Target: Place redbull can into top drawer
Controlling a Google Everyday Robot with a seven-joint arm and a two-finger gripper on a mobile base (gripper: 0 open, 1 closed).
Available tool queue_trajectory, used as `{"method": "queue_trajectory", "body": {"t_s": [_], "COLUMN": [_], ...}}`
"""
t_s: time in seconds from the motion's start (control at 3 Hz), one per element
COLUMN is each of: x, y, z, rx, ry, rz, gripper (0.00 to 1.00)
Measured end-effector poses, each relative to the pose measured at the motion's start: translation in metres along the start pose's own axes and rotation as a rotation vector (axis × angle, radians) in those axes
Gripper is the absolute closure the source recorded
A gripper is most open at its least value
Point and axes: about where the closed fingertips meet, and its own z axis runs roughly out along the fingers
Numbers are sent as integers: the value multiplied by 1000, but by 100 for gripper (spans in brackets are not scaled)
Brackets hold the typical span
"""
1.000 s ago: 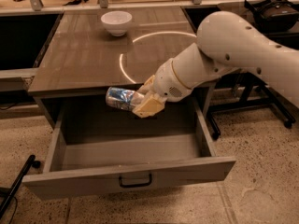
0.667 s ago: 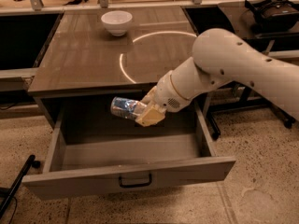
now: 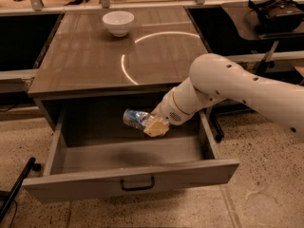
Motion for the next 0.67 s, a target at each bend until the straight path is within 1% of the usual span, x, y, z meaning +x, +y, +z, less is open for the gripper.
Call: {"method": "queue_trajectory", "body": {"t_s": [0.33, 0.67], "x": [13, 24], "y": [-11, -26], "z": [16, 34], "rx": [36, 74], "ry": [19, 29], "rz": [55, 116], "gripper": [100, 82]}}
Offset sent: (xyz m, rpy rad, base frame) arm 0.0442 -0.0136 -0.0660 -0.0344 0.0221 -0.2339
